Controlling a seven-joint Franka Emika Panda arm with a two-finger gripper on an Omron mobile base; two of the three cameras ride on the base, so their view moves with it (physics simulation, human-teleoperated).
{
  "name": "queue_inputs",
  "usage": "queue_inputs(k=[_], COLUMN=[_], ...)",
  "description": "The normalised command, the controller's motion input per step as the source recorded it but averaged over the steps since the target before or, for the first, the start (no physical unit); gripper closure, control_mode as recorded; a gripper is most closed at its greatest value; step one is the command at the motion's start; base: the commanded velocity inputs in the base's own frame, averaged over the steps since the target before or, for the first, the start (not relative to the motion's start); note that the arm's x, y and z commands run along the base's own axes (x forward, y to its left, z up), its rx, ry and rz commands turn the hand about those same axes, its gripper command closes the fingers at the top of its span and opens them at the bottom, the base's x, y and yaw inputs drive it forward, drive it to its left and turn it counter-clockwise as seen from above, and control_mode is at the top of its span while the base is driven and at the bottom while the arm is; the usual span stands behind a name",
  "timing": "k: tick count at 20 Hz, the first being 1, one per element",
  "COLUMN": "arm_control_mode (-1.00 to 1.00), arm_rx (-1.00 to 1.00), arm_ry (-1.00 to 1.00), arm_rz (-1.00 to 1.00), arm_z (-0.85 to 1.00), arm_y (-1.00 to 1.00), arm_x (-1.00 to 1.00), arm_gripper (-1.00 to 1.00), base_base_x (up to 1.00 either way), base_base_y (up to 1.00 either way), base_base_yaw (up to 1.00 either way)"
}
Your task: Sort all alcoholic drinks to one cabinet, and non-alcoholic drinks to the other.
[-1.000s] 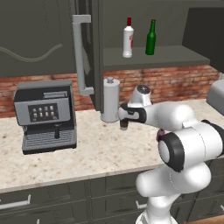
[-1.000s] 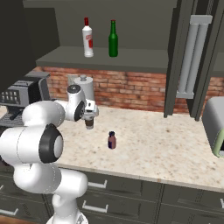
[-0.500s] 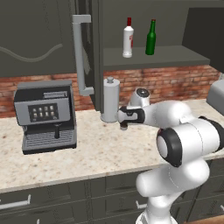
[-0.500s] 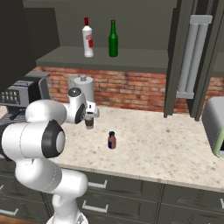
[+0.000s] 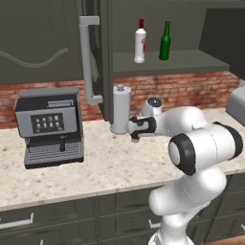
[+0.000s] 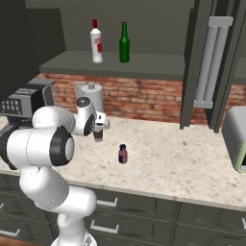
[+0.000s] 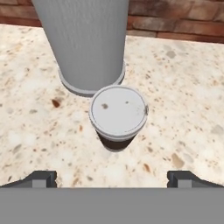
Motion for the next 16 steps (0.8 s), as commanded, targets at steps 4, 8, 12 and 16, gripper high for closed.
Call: queue_inputs(k=[4,8,12,16], arm_control_mode=[-1.00,-1.00,-1.00,-1.00], arm_rx=[0.00,0.00,0.00,0.00], arm_ry=[0.00,0.00,0.00,0.00], arm_rz=[0.00,0.00,0.00,0.00], arm_z=[-0.06,-0.09,-0.12,-0.16], arm_y=[0.01,0.00,0.02,0.03], arm_x=[0.21,0.19,0.18,0.16], arm_gripper=[-1.00,-1.00,-1.00,-1.00], base_base_x=[0.00,0.00,0.00,0.00], base_base_y=[0.00,0.00,0.00,0.00], base_base_yaw=[0.00,0.00,0.00,0.00])
